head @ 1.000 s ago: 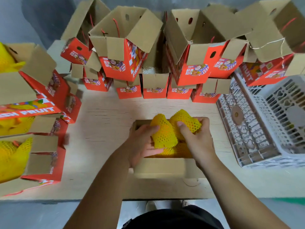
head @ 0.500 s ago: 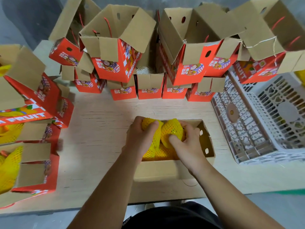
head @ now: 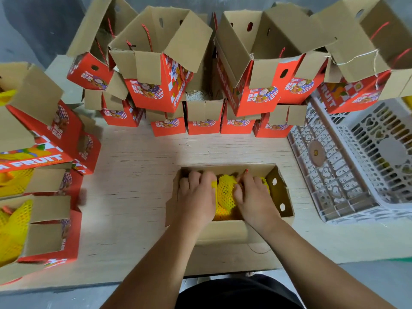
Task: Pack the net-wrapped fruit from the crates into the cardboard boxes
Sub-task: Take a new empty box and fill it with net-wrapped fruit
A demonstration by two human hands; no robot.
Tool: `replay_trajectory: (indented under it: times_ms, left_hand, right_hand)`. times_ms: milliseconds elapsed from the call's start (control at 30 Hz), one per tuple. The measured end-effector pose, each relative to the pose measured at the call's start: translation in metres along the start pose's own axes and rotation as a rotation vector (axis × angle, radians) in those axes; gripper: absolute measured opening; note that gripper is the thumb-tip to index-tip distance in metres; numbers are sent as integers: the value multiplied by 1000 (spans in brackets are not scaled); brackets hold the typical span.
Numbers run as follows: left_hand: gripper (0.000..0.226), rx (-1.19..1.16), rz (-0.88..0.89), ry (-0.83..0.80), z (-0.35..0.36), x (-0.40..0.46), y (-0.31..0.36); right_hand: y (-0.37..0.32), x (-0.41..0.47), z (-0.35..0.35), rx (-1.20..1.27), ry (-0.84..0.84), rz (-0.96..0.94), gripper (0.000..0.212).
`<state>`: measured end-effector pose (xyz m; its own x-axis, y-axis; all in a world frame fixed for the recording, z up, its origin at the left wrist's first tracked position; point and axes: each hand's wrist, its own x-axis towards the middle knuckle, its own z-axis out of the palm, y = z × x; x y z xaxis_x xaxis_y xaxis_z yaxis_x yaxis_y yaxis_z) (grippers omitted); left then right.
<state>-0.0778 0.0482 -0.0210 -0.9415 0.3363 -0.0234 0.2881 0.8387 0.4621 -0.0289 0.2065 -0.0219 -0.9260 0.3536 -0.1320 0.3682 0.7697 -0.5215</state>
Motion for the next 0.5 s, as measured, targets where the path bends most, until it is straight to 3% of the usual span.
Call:
replay_trajectory:
  times_ms: [67, 233, 500]
  left_hand:
    - [25, 18, -13, -50, 5, 0, -3]
    - [17, -264, 6, 47, 2, 10, 13]
    - [14, -527, 118, 28, 12, 16, 80]
  right_hand:
    - [1, 2, 1, 103, -47, 40, 17]
    - [8, 0, -11, 409, 172, 69, 16]
    - [37, -11, -52, 542, 187, -2, 22]
